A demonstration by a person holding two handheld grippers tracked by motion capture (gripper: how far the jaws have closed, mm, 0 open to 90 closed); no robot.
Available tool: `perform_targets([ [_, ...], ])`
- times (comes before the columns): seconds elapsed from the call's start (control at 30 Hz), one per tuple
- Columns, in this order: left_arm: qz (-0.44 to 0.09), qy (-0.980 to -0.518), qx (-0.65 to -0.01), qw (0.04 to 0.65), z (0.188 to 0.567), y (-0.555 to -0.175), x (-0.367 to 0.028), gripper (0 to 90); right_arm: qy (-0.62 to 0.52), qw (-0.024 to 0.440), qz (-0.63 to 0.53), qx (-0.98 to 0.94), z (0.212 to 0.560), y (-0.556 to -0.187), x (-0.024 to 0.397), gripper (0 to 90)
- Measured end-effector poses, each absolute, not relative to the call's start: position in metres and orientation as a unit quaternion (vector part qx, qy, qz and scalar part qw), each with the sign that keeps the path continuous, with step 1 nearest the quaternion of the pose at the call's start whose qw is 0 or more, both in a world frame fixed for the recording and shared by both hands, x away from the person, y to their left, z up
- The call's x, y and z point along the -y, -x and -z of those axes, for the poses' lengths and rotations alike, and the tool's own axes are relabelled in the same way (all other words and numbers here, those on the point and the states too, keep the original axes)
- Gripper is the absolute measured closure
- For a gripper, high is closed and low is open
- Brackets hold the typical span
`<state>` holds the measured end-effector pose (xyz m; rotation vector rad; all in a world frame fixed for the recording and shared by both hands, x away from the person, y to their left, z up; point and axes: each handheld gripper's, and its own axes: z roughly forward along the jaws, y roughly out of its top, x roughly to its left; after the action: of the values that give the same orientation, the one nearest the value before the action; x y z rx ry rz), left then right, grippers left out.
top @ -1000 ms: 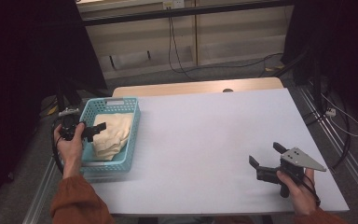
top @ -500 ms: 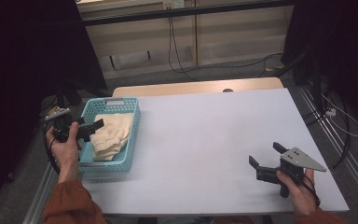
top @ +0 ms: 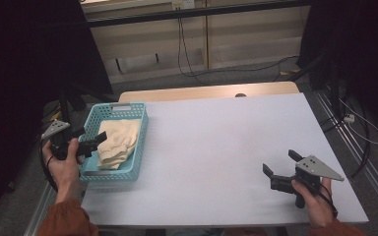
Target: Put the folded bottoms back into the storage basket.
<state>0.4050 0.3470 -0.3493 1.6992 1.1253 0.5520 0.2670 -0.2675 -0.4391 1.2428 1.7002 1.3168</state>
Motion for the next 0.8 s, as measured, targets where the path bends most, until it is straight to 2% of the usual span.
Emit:
perform_targets([
  [0.03,-0.215,-0.701,-0.461,0.499,0.350,-0.404,-0.350,3.5,-0.473,0.323,-0.502,-0.648,0.439,-0.267,0.267,1.7],
  [0.13,-0.244,-0.695,-0.472,0.485,0.351,-0.399,-0.353,3.8,-0.472,0.324,-0.502,-0.649,0.439,-0.267,0.267,1.7],
  [0.2,-0.231,-0.697,-0.470,0.490,0.352,-0.395,-0.355,3.8,-0.472,0.324,-0.502,-0.648,0.439,-0.267,0.267,1.7],
  [0.47,-0.240,-0.700,-0.461,0.490,0.355,-0.372,-0.356,6.6,-0.472,0.323,-0.502,-0.649,0.439,-0.267,0.266,1.7],
  [0.8,-0.247,-0.701,-0.459,0.486,0.353,-0.347,-0.350,5.3,-0.469,0.322,-0.503,-0.651,0.439,-0.268,0.265,1.7],
])
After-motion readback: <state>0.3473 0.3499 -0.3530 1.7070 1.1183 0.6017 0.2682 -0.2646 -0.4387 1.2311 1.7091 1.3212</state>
